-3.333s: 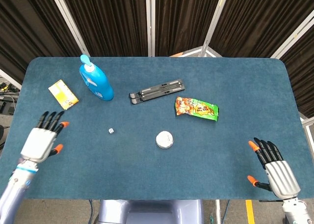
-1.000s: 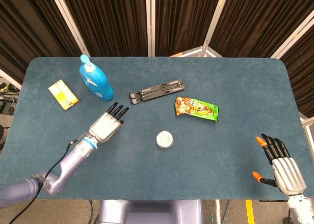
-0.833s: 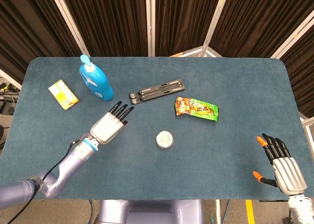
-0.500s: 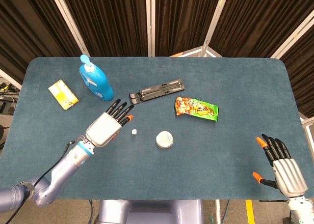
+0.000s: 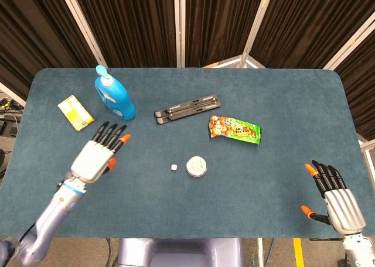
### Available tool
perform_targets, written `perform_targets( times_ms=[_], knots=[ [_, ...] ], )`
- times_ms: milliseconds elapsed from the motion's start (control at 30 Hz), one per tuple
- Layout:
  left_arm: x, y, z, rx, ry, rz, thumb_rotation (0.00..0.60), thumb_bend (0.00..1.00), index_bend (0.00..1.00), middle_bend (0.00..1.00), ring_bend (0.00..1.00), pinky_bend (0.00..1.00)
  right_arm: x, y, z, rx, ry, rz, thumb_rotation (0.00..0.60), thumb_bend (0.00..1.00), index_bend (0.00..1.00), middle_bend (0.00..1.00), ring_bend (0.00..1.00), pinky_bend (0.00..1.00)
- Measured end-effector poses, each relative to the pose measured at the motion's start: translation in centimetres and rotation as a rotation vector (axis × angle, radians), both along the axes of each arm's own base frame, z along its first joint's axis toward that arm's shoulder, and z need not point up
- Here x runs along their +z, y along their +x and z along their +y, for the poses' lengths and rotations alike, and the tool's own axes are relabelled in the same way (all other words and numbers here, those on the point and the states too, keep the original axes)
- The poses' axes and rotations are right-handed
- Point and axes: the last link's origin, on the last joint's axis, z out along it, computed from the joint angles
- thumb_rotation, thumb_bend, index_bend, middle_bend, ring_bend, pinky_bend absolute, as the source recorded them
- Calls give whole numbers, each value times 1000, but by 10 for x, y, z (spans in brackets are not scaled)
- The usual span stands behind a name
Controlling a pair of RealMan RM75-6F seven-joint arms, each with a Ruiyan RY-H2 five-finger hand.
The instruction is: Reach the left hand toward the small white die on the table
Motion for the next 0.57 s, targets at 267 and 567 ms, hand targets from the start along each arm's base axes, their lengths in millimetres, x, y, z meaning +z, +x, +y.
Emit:
perform_targets(
  times_ms=[267,567],
  knots=[
    [18,-53,-65,191,104,-84,600,260,13,0,0,0,-5,2,2,15,6,20,600,80,0,0,0,0],
    [48,-90,-113,305,258,-135,600,251,5,0,0,0,-7,5,3,24,18,15,600,80,0,0,0,0]
  ],
)
